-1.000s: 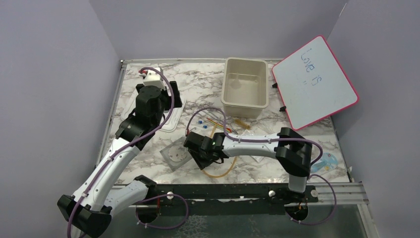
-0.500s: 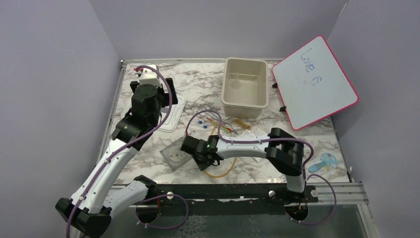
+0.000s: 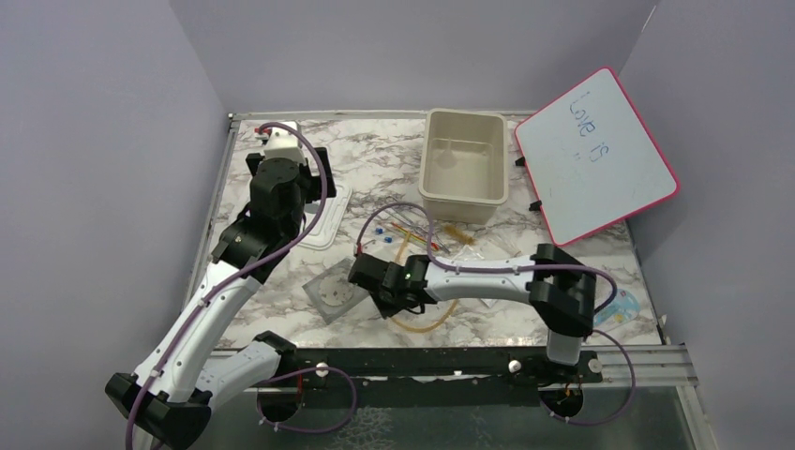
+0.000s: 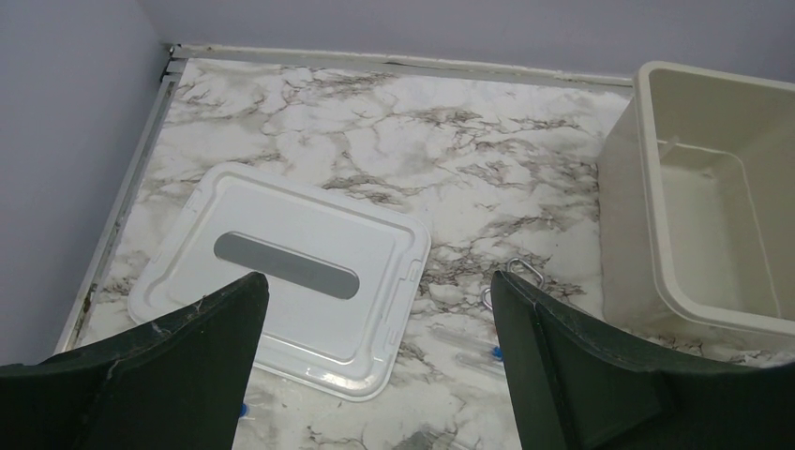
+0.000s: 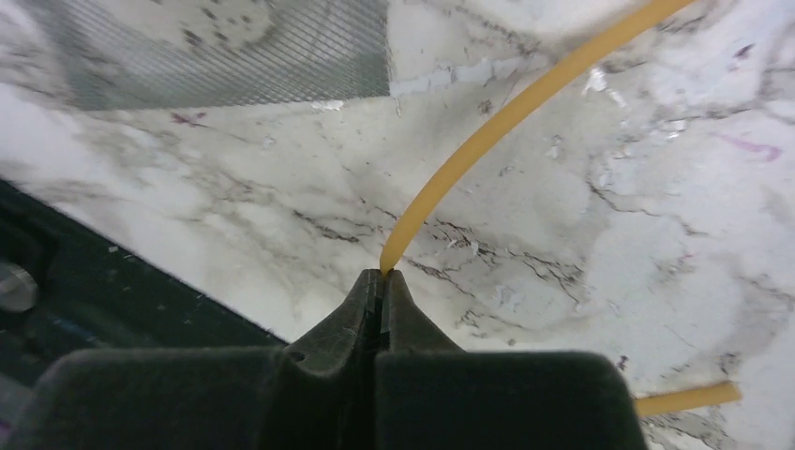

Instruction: Organize the chemistry lab equipment

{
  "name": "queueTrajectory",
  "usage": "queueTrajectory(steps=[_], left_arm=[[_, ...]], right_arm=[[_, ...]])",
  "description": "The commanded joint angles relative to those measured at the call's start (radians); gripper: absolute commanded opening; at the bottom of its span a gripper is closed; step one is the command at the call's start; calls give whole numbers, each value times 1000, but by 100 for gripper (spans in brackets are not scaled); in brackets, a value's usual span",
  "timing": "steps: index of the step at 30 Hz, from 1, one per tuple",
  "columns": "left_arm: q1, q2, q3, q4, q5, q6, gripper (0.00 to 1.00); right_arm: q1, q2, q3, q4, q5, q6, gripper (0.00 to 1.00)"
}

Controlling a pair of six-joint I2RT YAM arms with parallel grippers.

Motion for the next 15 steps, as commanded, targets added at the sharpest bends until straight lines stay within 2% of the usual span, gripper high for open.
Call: queueTrajectory(steps=[1,8,15], left_arm=[[3,-1,54,-10,-30,12,91],[3,-7,75,-29,-32,5,91],[4,-7,88,-39,-25,-6,91]], right_arm=[[0,-191,-14,95,61,-26,1],[-13,-339,21,103,108,-65,1],[-53,-432,119,138,186,-200,1]])
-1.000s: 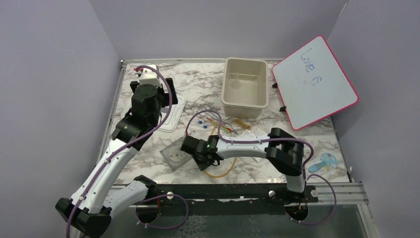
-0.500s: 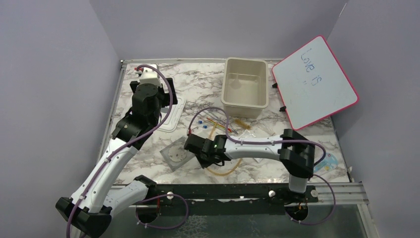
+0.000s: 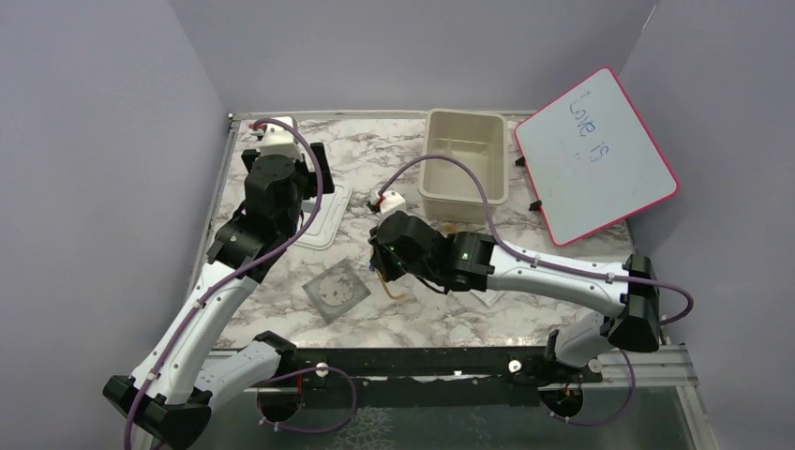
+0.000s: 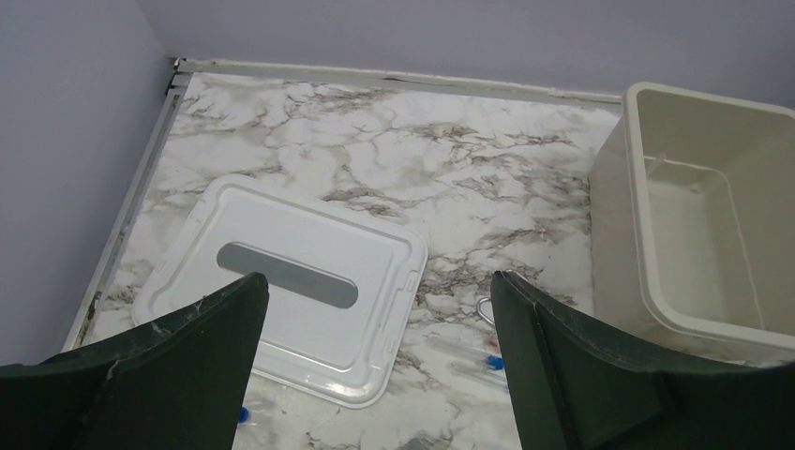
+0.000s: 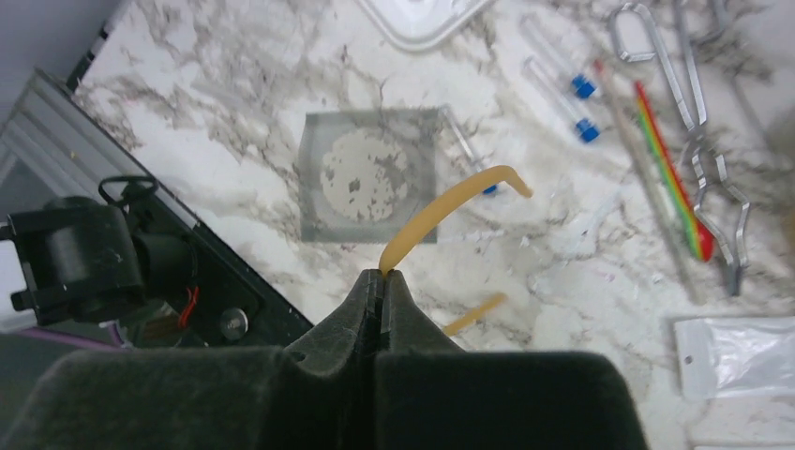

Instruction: Organize the chemistry lab equipment

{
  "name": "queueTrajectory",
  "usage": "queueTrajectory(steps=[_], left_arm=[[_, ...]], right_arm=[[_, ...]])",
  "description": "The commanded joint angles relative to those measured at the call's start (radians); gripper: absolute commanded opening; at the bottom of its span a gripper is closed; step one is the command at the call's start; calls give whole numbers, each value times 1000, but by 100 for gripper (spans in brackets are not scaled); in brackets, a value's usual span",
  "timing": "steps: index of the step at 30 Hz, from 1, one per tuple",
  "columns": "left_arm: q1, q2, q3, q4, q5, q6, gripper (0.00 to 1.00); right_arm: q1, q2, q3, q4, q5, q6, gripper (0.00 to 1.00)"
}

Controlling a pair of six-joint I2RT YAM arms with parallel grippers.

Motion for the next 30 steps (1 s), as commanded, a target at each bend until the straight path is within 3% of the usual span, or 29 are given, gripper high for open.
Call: queueTrajectory(steps=[1,10,18,24,30], left_arm=[[3,-8,37,-15,-16,-8,91],[3,2,18,-15,26,-35,91],[3,39,-25,1,132,-84,91],[3,67,-58,31,202,-118,91],[3,91,-88,55,234,-141,91]], right_arm=[[-34,-71,86,62,93,-119,1],[-202,-98,254,130,93,-271,1],[-423,-46,332,263,94,-417,1],[-552,15,316,346,23,-491,1],[-652,44,199,401,-74,-456,1]])
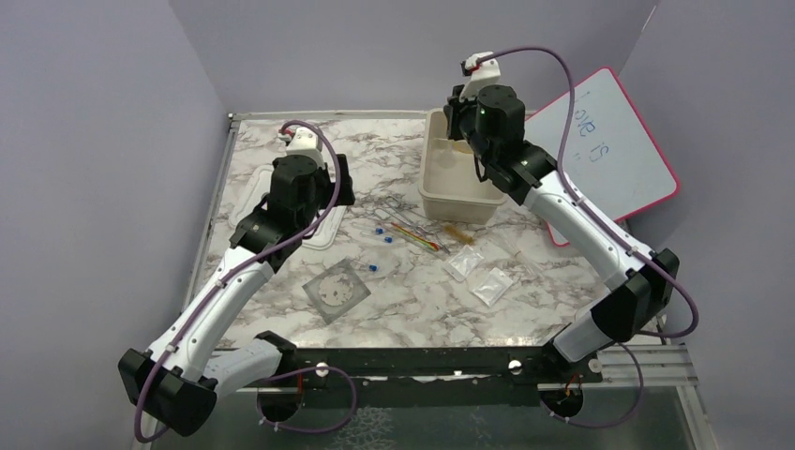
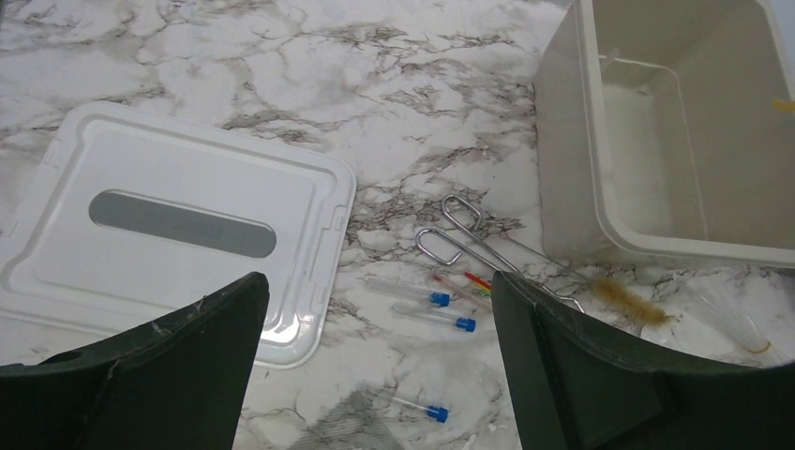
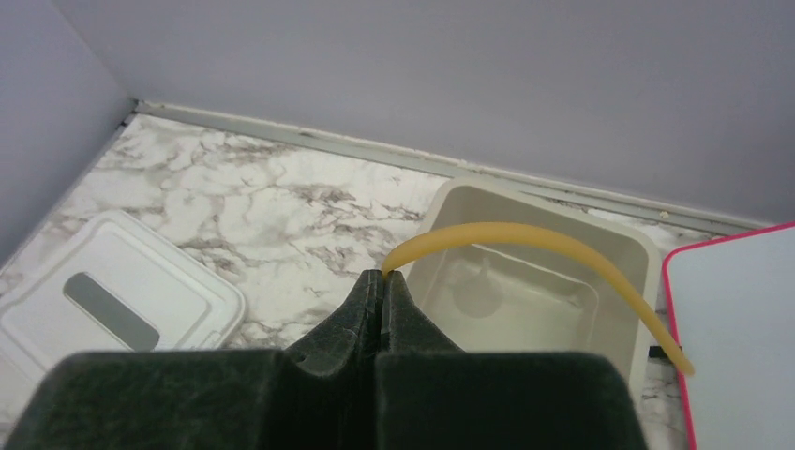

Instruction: Organize the chemistry lab equipment

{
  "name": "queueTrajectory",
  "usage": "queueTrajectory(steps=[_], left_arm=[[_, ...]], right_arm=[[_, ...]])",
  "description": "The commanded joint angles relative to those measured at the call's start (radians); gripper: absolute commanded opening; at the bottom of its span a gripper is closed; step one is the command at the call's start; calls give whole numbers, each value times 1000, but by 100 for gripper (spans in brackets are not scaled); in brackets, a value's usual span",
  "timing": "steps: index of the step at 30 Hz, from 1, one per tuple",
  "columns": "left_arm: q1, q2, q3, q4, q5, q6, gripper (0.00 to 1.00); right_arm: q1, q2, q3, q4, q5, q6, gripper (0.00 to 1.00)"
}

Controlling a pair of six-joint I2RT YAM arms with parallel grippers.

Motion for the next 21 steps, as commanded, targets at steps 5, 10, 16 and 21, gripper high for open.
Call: queueTrajectory(steps=[5,10,16,21], left_arm=[[3,24,-34,54,64,-36,91],[3,25,-52,54,59,-36,91],[3,31,-66,56,53,-34,91],[3,44,-67,59,57,-34,91]], right_arm=[[-71,40,-168,104,-189,12,1],[-71,57,-284,109,-173,48,1],[-71,54,-406,95,-161,143,1],[-71,65,-429,90,-281,187,1]])
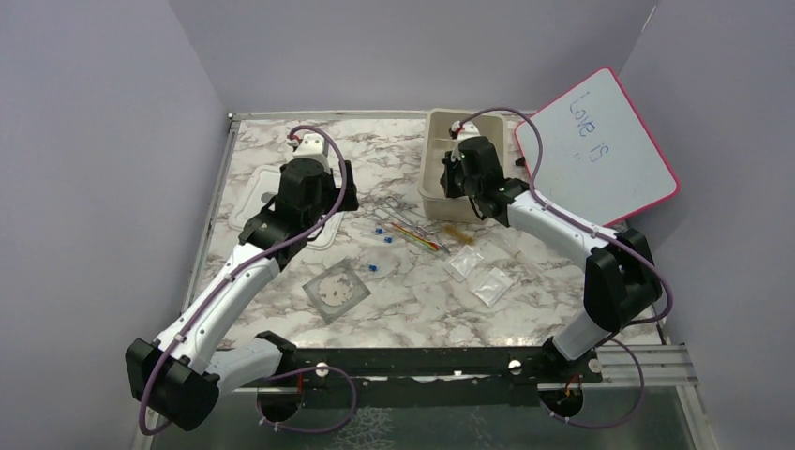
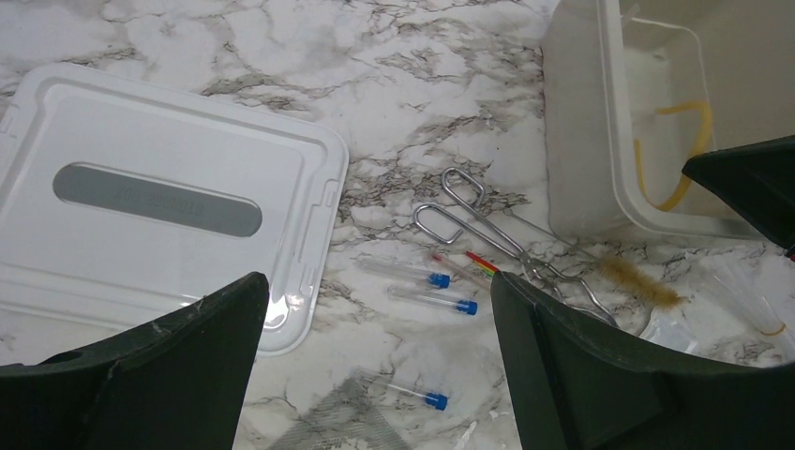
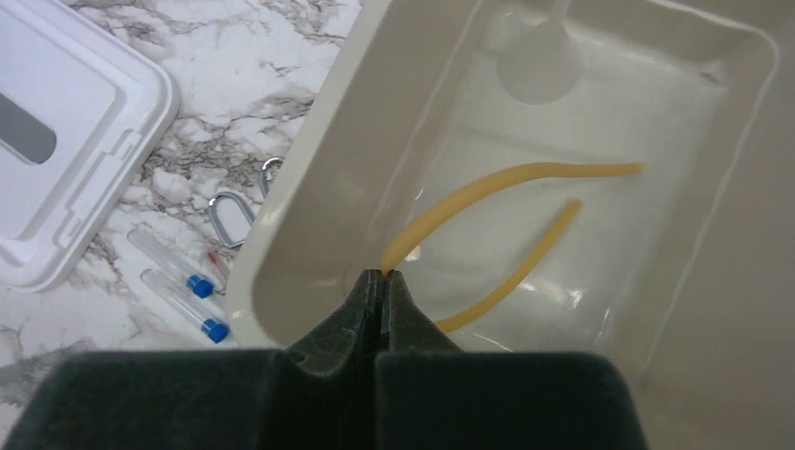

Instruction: Organize the chemistry lab equipment

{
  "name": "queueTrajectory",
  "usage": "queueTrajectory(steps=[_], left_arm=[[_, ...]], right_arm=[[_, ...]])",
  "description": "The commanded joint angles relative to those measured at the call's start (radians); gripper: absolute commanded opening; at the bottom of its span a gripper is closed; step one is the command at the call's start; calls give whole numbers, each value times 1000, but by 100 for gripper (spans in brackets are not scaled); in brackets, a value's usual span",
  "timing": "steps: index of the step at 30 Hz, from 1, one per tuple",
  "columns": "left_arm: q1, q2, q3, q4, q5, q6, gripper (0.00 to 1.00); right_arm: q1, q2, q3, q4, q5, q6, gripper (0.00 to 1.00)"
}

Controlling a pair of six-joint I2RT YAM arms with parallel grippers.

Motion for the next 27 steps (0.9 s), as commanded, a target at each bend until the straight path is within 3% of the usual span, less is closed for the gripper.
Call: queueTrajectory(steps=[1,4,9,12,20,22,24,27], left_arm=[[3,13,-10,35,19,-5,91],[3,14,-12,36,20,-5,91],[3,4,-14,35,17,0,91],[3,3,-15,35,18,2,91],[3,-17,-24,45,7,-6,91],[3,-32,-30,49,-3,-9,91],[3,-50,-35,55,-28,-11,91],[3,-94,-39,68,-79,-6,91]], right_arm=[[2,11,-2,19,-121,63,1],[1,25,25,-7,-143,66,2],[1,12,64,-48,-137,80,28],[1,-14,100,-95,-125,86,36],[15,-60,171,-183,-191,38,38],[53,-61,180,-198,-191,3,36],[114,-58,183,-210,-168,-52,28],[216,-36,171,-222,-78,-114,26]])
